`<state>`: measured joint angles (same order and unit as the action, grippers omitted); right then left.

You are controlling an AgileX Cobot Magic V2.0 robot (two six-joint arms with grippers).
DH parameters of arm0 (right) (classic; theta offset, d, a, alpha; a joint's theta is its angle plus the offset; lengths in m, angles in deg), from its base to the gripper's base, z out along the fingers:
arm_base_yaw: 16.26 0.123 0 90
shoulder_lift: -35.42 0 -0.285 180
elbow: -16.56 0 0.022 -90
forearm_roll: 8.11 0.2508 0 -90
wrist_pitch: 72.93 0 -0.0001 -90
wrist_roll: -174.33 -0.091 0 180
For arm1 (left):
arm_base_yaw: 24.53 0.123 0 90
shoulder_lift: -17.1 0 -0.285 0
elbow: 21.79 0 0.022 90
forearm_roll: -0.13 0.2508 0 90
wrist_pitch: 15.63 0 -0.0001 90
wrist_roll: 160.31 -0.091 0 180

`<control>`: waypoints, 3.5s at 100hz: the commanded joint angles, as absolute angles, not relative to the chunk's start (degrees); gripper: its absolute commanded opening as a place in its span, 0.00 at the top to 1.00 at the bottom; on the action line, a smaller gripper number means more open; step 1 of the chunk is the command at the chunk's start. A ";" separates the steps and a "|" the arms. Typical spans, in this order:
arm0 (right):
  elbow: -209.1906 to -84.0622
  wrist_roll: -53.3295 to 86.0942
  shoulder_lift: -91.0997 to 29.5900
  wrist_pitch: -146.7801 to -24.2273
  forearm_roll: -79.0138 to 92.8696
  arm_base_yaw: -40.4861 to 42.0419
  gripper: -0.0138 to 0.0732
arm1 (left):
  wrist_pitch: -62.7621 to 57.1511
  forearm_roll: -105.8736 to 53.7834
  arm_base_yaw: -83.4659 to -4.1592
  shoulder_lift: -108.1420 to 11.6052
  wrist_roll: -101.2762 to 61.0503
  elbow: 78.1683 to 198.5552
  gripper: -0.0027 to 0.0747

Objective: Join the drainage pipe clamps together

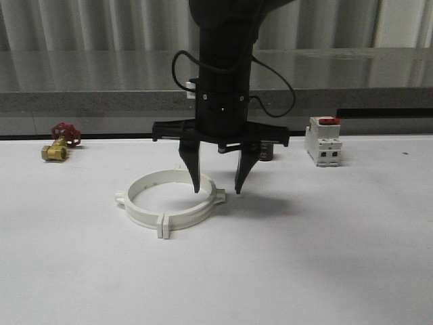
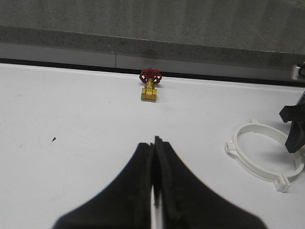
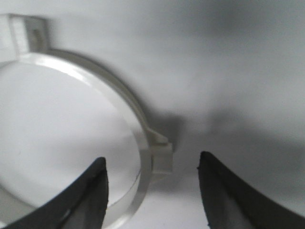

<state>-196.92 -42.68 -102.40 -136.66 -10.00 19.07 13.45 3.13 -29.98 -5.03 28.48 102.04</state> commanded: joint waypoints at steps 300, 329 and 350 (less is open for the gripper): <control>-85.60 -13.29 22.83 -68.45 -14.45 -18.68 0.92 | 9.06 3.19 -29.95 -5.41 28.48 103.55 0.99; -85.54 -5.67 29.33 -74.02 -7.16 -18.68 0.92 | 8.96 3.19 -29.95 -5.41 28.48 103.55 0.99; -85.54 -5.67 29.38 -77.22 -7.16 -18.68 0.92 | 8.96 3.19 -29.95 -5.41 28.48 103.55 0.99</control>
<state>-84.64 -6.52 28.12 -80.52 -7.44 -18.29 13.36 3.13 -29.98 -5.03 28.48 102.04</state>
